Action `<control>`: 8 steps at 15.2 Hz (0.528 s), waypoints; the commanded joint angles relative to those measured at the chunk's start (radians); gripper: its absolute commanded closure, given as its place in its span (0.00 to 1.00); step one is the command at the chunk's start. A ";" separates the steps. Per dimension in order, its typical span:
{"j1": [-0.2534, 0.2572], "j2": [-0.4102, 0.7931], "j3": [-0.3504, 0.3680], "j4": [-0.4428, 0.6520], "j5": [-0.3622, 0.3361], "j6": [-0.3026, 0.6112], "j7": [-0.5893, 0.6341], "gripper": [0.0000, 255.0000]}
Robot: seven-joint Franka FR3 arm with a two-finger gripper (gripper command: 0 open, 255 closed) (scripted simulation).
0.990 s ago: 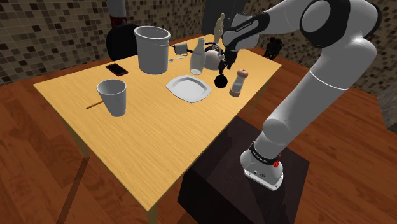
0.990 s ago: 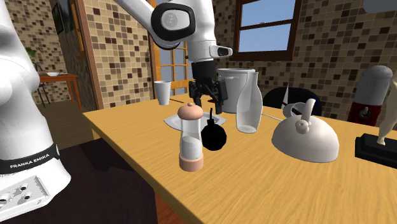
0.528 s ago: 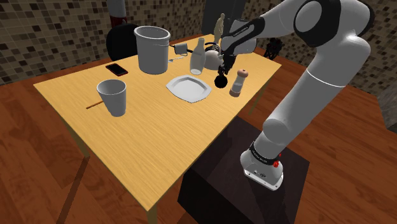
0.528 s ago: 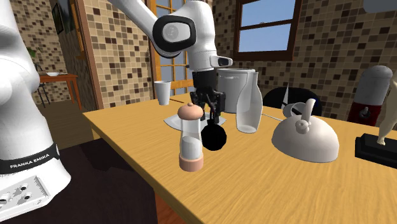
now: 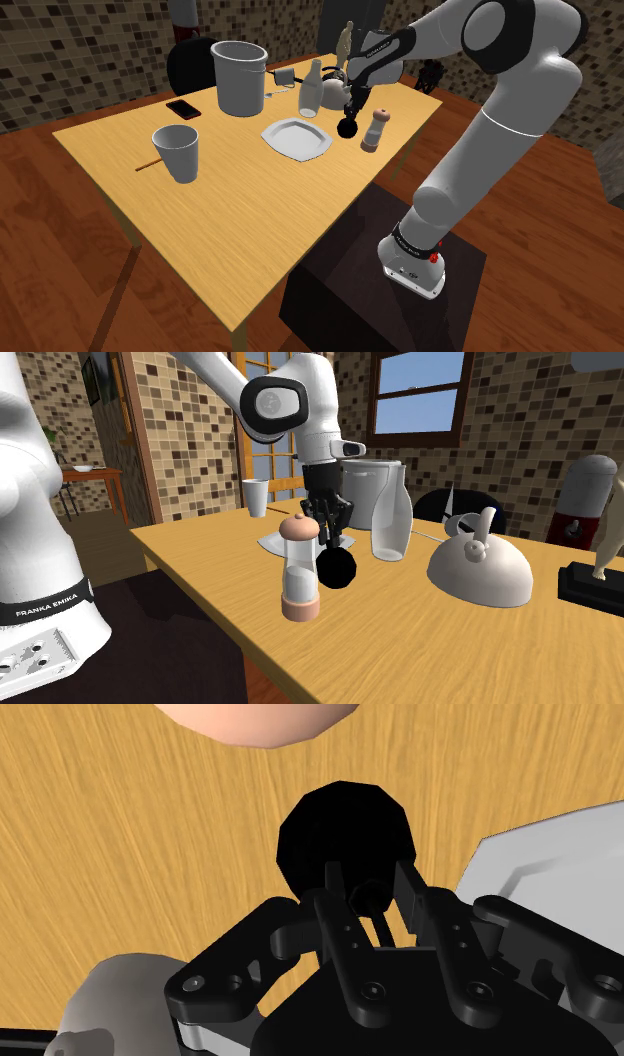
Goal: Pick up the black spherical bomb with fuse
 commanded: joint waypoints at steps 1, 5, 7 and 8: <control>0.000 -0.001 0.000 -0.005 -0.001 0.002 0.000 1.00; 0.001 -0.037 0.001 0.017 -0.015 -0.053 0.008 1.00; 0.001 -0.053 0.001 0.028 -0.021 -0.080 0.011 1.00; 0.001 -0.061 0.002 0.035 -0.023 -0.094 0.013 1.00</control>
